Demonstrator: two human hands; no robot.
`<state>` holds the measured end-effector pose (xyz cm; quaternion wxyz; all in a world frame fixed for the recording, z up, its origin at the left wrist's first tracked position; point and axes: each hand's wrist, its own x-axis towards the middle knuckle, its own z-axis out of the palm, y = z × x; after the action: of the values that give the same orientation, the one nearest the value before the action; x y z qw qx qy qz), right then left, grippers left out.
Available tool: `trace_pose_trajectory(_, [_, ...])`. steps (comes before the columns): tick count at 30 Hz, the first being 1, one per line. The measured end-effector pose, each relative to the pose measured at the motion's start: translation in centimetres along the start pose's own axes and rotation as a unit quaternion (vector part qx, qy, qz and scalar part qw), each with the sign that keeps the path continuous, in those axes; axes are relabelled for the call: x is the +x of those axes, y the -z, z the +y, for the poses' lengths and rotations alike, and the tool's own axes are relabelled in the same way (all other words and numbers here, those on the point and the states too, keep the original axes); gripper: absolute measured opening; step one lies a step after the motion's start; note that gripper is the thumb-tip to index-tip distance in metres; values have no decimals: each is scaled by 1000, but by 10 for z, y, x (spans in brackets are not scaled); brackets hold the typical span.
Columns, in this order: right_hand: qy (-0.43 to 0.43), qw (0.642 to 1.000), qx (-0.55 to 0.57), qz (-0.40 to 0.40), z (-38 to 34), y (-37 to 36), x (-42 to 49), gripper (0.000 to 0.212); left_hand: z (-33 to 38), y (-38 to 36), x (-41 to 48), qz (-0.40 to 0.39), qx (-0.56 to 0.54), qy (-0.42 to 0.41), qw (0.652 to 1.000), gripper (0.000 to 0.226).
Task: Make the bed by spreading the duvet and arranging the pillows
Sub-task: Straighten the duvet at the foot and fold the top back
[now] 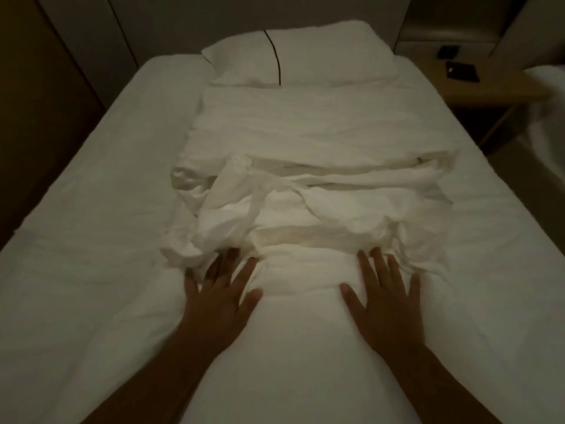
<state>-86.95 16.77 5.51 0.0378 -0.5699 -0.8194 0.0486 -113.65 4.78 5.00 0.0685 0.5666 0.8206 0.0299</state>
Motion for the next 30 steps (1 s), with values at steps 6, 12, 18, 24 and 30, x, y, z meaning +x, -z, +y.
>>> trace_pose_trajectory(6, [-23,995,12,95,-6,-53,27,68,-12,-50,34,35,-38,22,998,63])
trace_pose_trajectory(12, [-23,995,22,92,-14,-32,18,66,-3,-30,26,6,3,22,1000,65])
trace_pose_trajectory(18, [25,987,-1,160,-5,44,12,71,9,51,22,128,31,-78,988,50])
trace_pose_trajectory(24, [-50,998,-35,6,42,9,56,76,-60,-5,69,14,-35,66,997,76])
trace_pose_trajectory(30, [-53,996,33,69,38,-48,70,75,-67,-58,84,120,-101,76,985,66])
